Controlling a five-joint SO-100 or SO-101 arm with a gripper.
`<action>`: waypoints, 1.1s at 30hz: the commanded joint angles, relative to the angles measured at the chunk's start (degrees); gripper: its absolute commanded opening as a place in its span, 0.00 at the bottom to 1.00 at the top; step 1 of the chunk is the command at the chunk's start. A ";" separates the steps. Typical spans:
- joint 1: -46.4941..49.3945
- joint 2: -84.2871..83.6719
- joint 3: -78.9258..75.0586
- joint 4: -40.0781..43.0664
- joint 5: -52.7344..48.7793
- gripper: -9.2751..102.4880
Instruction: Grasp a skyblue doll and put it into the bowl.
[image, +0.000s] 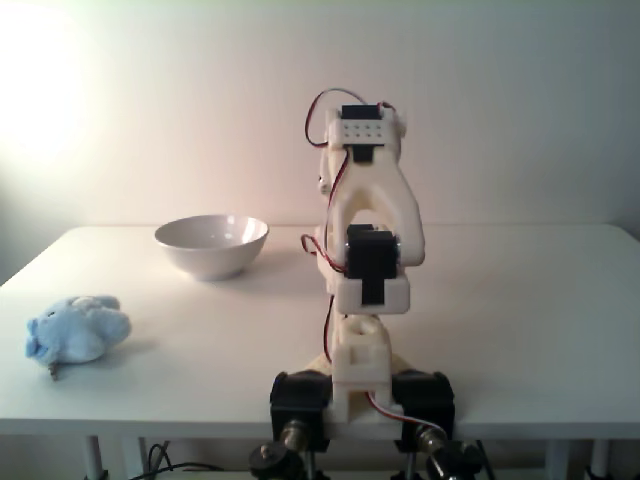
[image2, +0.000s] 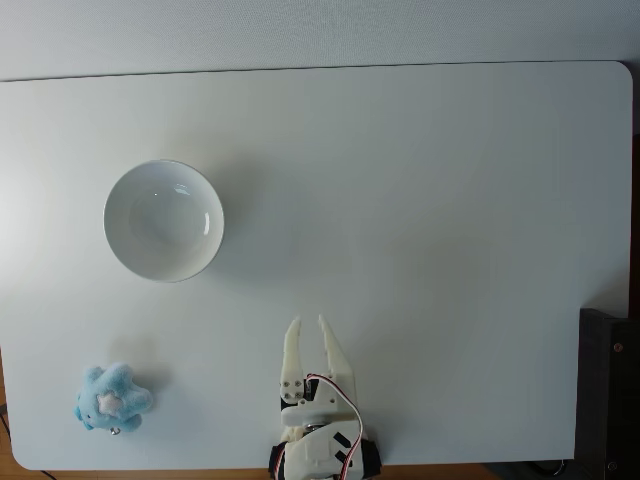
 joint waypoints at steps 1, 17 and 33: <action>-0.62 17.49 -4.31 -1.14 0.35 0.28; -7.29 16.96 -21.71 -2.99 -0.62 0.67; -24.79 -23.55 -54.05 -2.81 -0.53 0.68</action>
